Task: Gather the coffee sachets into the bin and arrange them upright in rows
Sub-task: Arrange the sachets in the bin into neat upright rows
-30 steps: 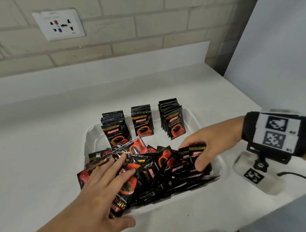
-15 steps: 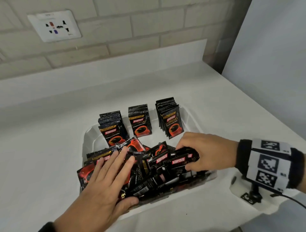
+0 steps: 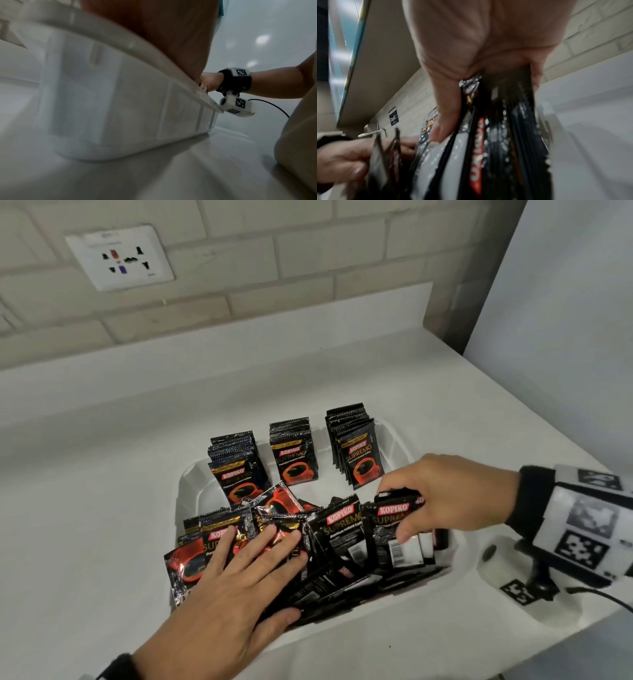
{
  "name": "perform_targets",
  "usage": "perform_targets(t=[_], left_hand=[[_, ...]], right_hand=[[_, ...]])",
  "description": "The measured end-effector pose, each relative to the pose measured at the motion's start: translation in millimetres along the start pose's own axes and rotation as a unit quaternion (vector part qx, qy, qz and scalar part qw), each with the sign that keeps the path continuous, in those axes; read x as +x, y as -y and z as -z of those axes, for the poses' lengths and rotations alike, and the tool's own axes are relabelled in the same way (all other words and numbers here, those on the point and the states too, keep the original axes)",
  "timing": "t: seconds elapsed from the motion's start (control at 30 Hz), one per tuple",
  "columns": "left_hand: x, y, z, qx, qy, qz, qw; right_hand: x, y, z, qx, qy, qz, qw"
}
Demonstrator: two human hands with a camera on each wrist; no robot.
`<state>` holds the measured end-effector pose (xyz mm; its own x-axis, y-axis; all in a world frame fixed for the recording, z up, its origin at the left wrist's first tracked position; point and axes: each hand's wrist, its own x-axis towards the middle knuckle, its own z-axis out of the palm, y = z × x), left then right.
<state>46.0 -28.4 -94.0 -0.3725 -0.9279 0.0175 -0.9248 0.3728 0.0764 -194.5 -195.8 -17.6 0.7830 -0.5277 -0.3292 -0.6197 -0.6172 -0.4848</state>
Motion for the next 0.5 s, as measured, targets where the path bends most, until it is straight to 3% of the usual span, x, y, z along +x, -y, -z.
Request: perform_targets(t=[0.1, 0.23, 0.33, 0.4, 0.5], left_hand=[[-0.4, -1.4, 7.0, -0.023, 0.012, 0.015, 1.0], [0.5, -2.5, 19.7, -0.067, 0.009, 0.035, 0.997], [2.0, -6.0, 39.8, -0.15, -0.029, 0.062, 0.986], [5.4, -12.1, 63.3, -0.255, -0.095, 0.135, 0.953], [13.4, -21.1, 84.7, -0.415, -0.169, 0.199, 0.872]], right_hand=[[-4.2, 1.5, 16.0, 0.055, -0.021, 0.018, 0.998], [-12.4, -5.2, 37.7, 0.151, -0.103, 0.016, 0.983], [-17.4, -10.3, 43.8, 0.231, -0.141, 0.016, 0.963], [-16.6, -12.0, 39.2, 0.28, -0.146, 0.014, 0.949], [-11.6, -9.3, 24.5, 0.351, -0.133, 0.015, 0.927]])
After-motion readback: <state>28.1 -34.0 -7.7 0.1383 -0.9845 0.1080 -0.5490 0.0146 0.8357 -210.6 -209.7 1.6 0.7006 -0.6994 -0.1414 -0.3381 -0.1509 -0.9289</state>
